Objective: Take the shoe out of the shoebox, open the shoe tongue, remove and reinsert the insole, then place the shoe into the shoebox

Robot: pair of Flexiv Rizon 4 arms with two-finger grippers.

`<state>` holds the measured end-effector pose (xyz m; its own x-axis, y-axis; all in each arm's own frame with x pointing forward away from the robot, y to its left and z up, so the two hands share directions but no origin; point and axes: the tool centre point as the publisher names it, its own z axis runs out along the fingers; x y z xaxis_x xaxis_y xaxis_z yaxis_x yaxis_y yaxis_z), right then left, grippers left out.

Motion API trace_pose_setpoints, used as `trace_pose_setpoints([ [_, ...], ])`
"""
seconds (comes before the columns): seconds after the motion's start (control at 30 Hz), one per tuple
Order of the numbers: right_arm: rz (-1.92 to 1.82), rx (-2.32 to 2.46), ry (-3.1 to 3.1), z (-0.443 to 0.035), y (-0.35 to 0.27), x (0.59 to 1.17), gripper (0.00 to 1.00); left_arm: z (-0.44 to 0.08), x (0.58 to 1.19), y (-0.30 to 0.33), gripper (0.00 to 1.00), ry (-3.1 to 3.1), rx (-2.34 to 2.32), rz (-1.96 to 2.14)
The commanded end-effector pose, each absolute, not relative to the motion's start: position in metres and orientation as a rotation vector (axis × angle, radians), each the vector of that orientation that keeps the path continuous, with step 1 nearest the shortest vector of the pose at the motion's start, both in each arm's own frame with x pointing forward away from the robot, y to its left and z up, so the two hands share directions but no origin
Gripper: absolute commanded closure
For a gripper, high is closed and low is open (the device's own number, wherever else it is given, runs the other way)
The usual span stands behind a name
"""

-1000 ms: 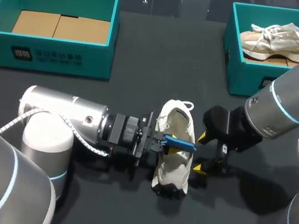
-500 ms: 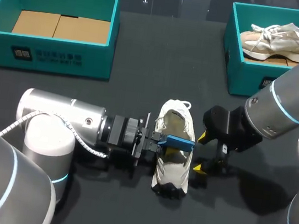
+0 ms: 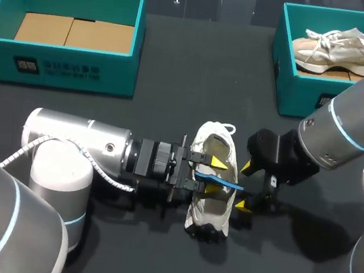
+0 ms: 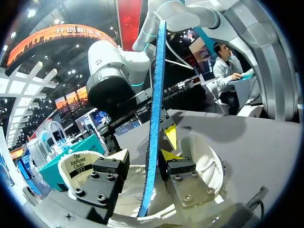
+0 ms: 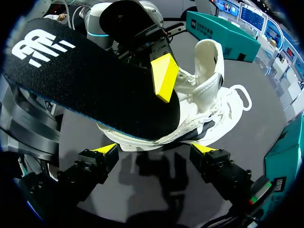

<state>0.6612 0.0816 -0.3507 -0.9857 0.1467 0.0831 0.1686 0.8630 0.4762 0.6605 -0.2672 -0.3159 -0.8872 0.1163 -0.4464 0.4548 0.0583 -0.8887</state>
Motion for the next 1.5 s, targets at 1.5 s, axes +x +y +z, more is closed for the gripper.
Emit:
trace_pose_setpoints([
  [1.5, -0.77, -0.255, -2.994, -0.351, 0.082, 0.659, 0.0, -0.311, 0.656, -0.267, 0.77, 2.039, 0.671, -1.781],
])
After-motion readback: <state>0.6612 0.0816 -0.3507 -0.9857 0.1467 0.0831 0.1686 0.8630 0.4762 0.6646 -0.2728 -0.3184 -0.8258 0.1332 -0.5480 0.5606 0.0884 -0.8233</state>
